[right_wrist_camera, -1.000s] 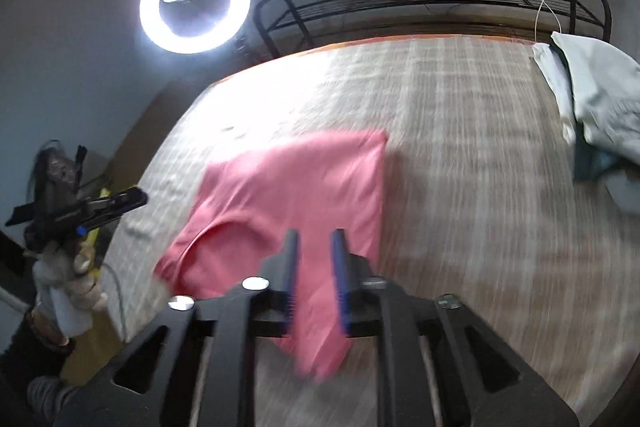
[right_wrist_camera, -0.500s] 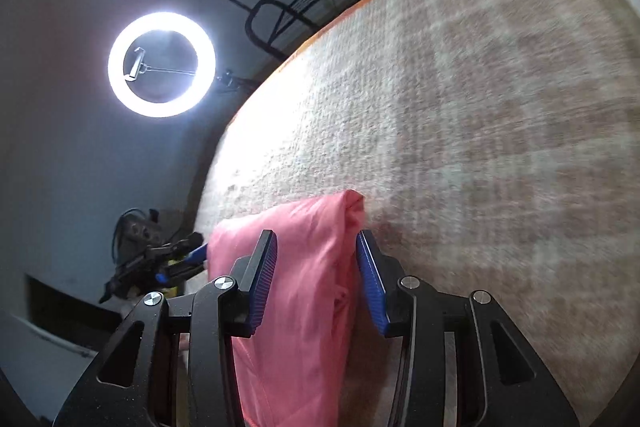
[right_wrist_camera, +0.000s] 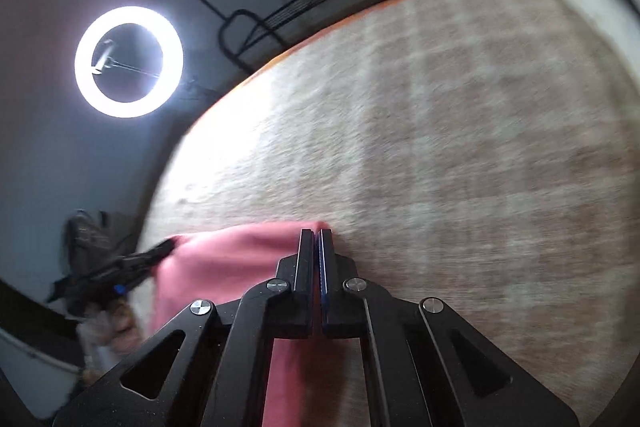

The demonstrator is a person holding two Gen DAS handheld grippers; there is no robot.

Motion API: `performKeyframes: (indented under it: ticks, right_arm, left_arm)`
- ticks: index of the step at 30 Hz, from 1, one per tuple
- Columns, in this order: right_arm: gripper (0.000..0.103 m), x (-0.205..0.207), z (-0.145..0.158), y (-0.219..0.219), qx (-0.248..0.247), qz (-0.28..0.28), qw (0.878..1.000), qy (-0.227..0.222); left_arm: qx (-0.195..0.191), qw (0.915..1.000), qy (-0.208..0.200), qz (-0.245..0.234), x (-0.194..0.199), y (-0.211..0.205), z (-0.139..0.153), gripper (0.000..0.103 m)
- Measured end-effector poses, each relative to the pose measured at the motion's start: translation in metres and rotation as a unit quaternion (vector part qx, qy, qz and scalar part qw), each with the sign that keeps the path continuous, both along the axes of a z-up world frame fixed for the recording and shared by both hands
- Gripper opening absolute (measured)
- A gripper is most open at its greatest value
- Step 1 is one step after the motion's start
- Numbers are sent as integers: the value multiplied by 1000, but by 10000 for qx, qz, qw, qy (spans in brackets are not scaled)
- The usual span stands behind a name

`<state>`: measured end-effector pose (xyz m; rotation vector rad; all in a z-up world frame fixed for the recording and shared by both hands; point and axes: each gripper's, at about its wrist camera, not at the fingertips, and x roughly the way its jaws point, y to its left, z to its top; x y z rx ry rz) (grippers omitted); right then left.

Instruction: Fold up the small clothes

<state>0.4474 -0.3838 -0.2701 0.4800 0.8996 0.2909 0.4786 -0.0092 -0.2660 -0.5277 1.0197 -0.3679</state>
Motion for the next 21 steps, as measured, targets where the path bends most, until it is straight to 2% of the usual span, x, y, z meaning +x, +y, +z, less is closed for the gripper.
performKeyframes:
  ticks: [2, 5, 8, 10, 12, 13, 15, 18, 19, 21]
  right_arm:
    - [4, -8, 13, 1, -324, -81, 9993, -147]
    - [6, -20, 37, 23, -569, 327, 9961, -583]
    - [6, -20, 49, 71, -816, 1056, 9873, -864]
    - [6, -17, 49, 108, -1103, 1556, 9768, -979]
    - [6, -14, 43, 134, -1466, 1833, 9672, -977]
    - [6, -12, 37, 140, -1565, 1901, 9649, -911]
    - [6, -8, 24, 145, -1591, 1965, 9646, -754]
    - [6, -5, 1, 144, -1685, 1943, 9649, -531]
    - [5, -5, -3, 146, -1721, 1952, 9643, -496]
    - [2, -6, -10, 143, -1700, 1923, 9649, -548]
  left_arm:
    - [273, 9993, -208, 145, -6, 8, 12, 0]
    - [348, 9977, -581, 98, -20, 5, 34, 0]
    - [619, 9923, -967, -474, -35, -38, 55, 0]
    - [770, 9872, -1086, -879, -45, -66, 59, 0]
    - [1122, 9798, -1199, -1140, -50, -94, 57, 0]
    - [1219, 9782, -1156, -1220, -49, -104, 51, 0]
    - [1252, 9802, -871, -1264, -42, -113, 32, 0]
    - [1363, 9805, -534, -1308, -35, -114, 3, 0]
    - [1306, 9812, -639, -1269, -38, -111, 3, 0]
    - [1257, 9820, -598, -1273, -35, -109, 2, 0]
